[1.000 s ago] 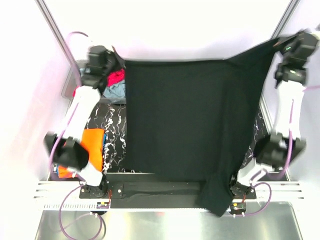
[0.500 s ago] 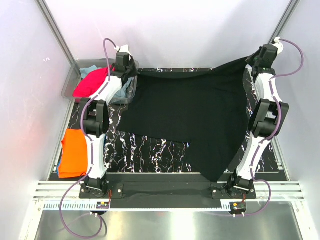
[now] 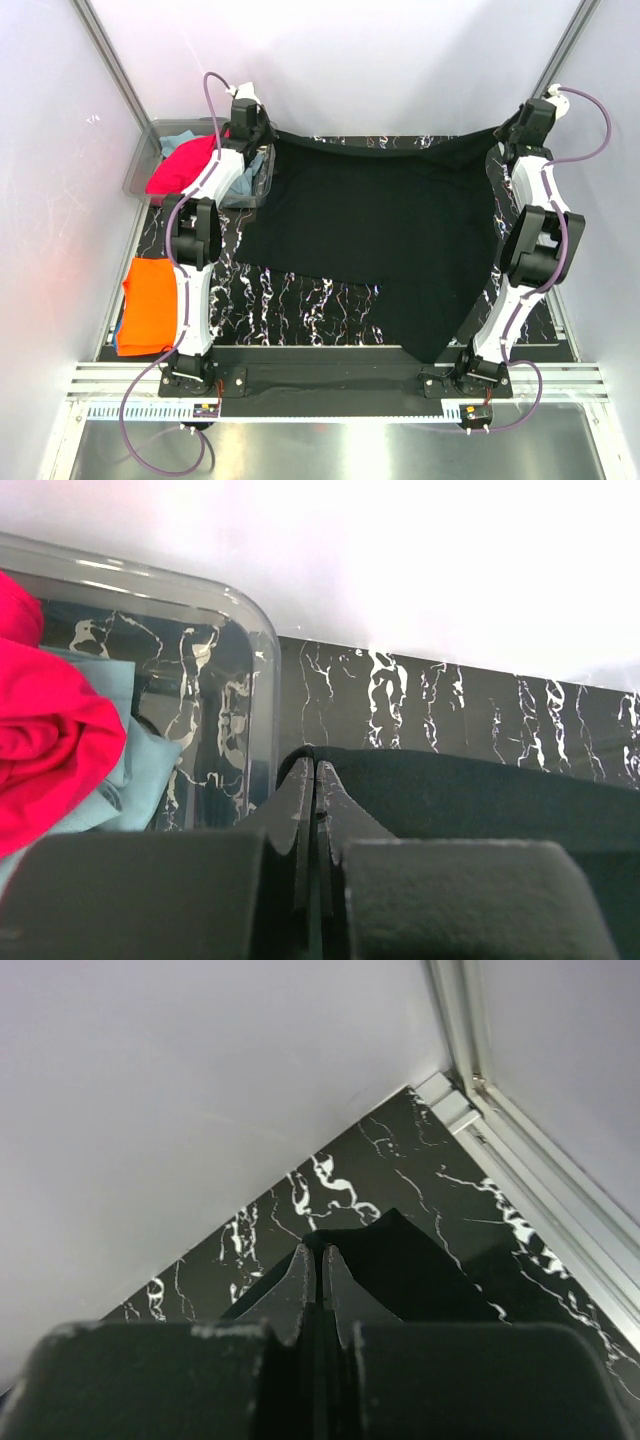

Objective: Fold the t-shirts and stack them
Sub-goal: Flatten the tshirt out, then fold the tshirt

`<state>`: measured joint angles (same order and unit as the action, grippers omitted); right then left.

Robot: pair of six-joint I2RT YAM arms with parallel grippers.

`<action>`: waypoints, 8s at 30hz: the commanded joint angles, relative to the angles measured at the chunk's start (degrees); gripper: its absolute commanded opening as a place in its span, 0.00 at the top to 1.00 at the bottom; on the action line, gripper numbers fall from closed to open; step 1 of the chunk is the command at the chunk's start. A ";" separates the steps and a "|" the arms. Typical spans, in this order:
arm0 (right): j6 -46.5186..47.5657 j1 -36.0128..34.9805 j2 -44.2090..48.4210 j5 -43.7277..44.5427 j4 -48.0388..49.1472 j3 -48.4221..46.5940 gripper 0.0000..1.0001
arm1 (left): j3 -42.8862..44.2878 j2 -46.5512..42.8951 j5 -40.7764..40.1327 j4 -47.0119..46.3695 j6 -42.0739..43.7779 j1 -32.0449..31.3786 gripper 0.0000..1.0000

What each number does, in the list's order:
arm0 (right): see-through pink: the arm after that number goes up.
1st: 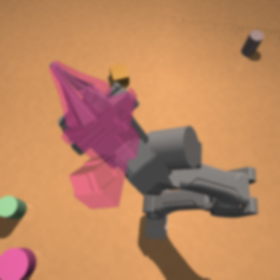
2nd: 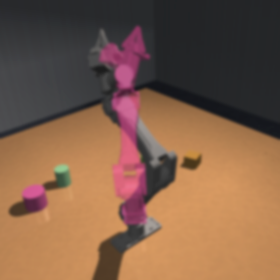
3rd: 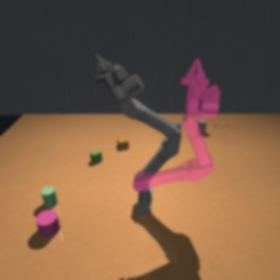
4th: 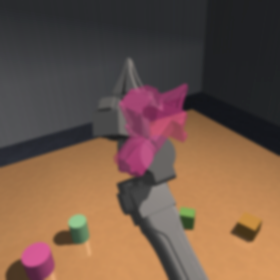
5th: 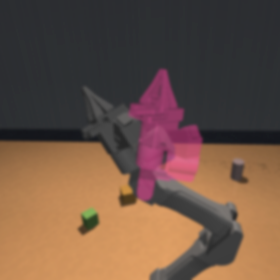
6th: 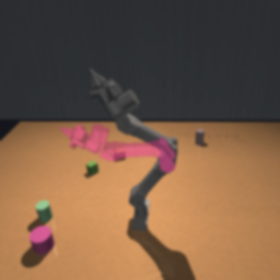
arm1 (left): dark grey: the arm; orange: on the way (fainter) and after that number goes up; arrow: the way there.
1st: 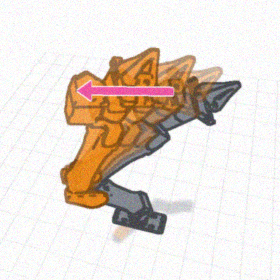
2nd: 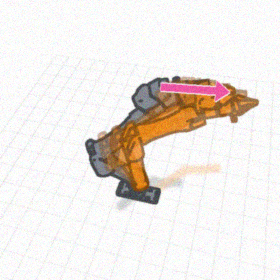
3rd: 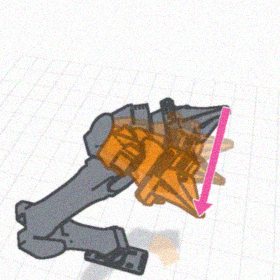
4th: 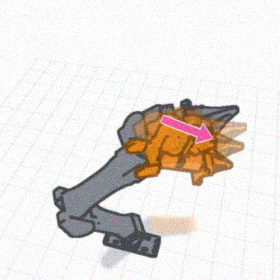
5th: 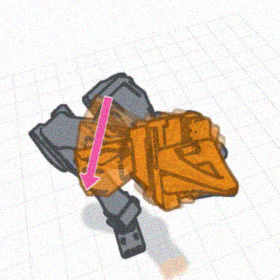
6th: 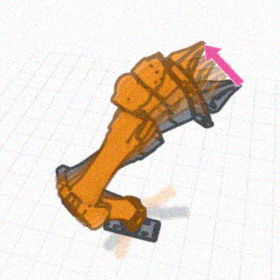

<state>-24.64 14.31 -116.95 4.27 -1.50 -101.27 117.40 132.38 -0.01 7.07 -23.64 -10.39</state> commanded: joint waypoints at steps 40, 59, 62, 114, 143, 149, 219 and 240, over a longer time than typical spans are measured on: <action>-25.19 -3.76 4.54 6.80 -29.96 27.45 1.00 | -22.57 -9.69 1.68 8.40 -15.46 -13.94 1.00; -9.91 2.57 3.04 20.42 -31.90 21.30 1.00 | -35.67 -7.31 11.70 8.75 -36.48 -25.63 1.00; -4.98 2.66 1.29 20.69 -31.81 17.00 1.00 | -35.14 -8.53 10.22 8.75 -37.09 -27.66 1.00; -4.10 2.48 -5.93 -2.43 -15.20 -25.56 1.00 | 7.14 5.26 17.32 -4.26 -15.38 1.25 1.00; -2.42 3.09 23.07 3.01 -26.36 14.78 1.00 | -13.24 -8.53 17.32 15.52 -6.51 2.04 1.00; -4.71 4.24 24.31 4.43 -29.61 15.49 1.00 | -15.53 -9.68 18.12 16.57 -6.25 1.96 1.00; -7.08 5.47 25.63 10.32 -41.03 20.32 1.00 | -16.77 -5.73 12.32 25.62 -1.50 0.99 1.00; -5.95 5.47 19.12 13.30 -41.66 25.95 0.87 | -14.40 -11.17 8.89 28.61 -0.88 0.99 0.58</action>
<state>-31.94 19.57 -98.02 15.62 -43.16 -75.37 101.27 124.29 15.31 32.42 -25.91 -11.84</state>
